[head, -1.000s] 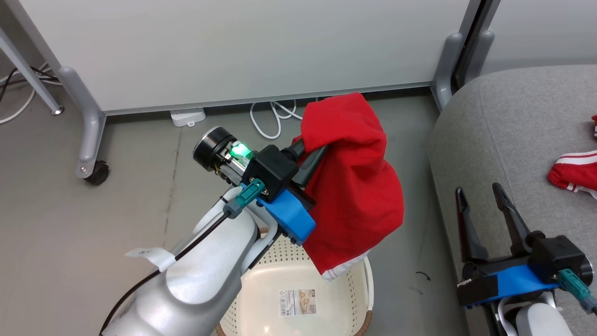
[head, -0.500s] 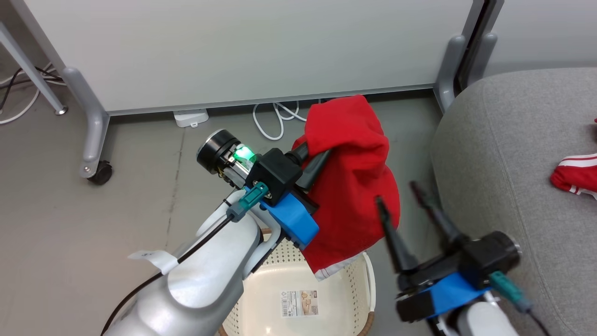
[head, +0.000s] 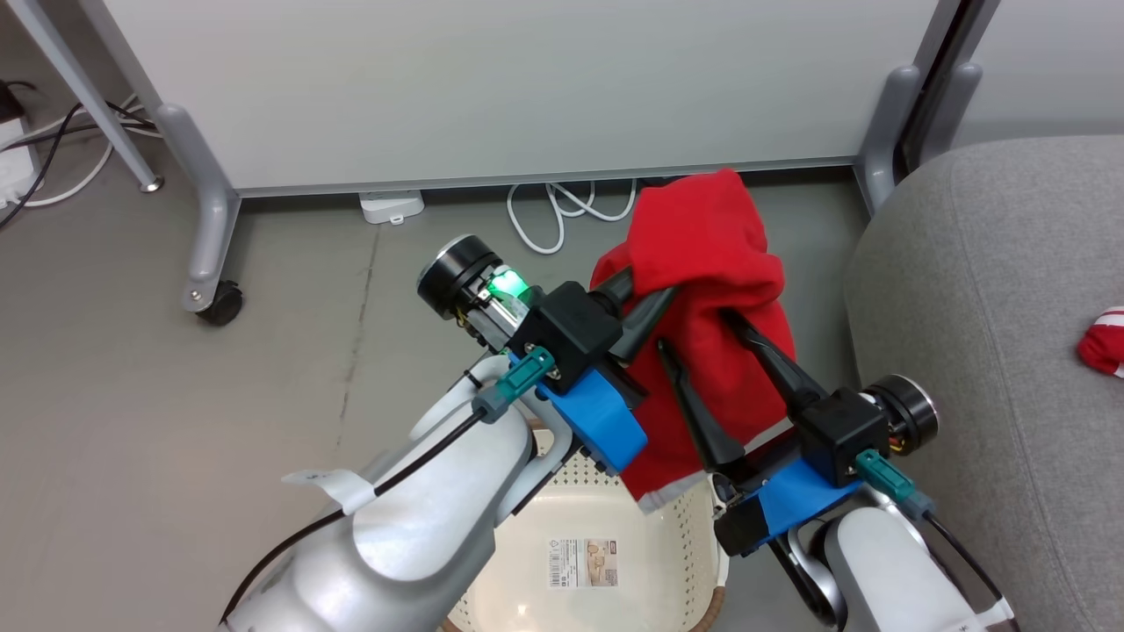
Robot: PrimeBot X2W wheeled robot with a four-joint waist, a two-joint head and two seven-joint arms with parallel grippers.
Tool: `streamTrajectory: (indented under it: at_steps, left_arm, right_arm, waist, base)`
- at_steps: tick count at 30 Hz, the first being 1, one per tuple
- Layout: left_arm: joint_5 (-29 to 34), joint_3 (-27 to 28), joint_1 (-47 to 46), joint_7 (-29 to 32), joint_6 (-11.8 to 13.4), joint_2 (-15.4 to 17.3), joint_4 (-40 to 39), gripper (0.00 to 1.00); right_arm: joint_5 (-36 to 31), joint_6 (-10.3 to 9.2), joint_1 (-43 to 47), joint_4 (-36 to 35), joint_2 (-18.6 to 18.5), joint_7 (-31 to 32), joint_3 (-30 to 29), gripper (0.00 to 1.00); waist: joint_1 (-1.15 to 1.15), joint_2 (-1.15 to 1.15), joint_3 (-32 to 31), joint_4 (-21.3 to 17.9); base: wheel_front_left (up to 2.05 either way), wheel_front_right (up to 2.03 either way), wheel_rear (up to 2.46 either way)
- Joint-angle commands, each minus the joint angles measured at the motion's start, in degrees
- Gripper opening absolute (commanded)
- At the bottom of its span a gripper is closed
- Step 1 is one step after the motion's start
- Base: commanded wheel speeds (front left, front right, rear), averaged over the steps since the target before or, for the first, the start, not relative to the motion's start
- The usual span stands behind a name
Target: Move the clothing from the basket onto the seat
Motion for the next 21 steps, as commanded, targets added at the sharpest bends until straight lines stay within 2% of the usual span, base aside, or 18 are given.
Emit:
streamTrajectory:
  at_steps: [1, 12, 13, 14, 21]
  left_arm:
    - [-0.06, -0.36, -0.81, -0.2, 0.03, -0.39, -0.39, 0.0]
    - [-0.66, -1.87, -1.86, -0.19, 0.18, -1.54, -1.43, 0.0]
    - [-0.6, -1.95, -1.96, -0.21, 0.21, -1.56, -1.42, 0.0]
    - [-0.59, -2.03, -2.06, -0.24, 0.21, -1.58, -1.39, 0.0]
    - [-0.98, -2.02, -2.42, -0.66, 0.49, -1.16, -0.68, 0.0]
  right_arm:
    - [-0.44, 0.03, -1.26, 1.34, -0.11, -0.19, -0.51, 1.0]
    - [1.54, 0.03, -6.05, 5.28, -0.11, -0.19, -1.09, 1.0]
    - [1.77, 0.03, -6.31, 5.38, -0.11, -0.19, -1.11, 0.33]
    - [1.93, 0.03, -6.47, 5.67, -0.11, -0.19, -1.12, 0.0]
    - [2.47, 0.03, -6.82, 5.89, -0.11, -0.19, -1.28, 0.0]
  waist:
    - [0.0, 0.0, 0.06, 0.33]
    - [0.0, 0.0, 0.77, 0.96]
    - [0.0, 0.0, 0.82, 0.97]
    - [0.0, 0.0, 0.87, 0.98]
    - [0.0, 0.0, 0.88, 0.91]
  base:
    - [0.0, 0.0, 0.0]
    - [0.0, 0.0, 0.0]
    - [0.0, 0.0, 0.0]
    - [0.0, 0.0, 0.0]
    - [0.0, 0.0, 0.0]
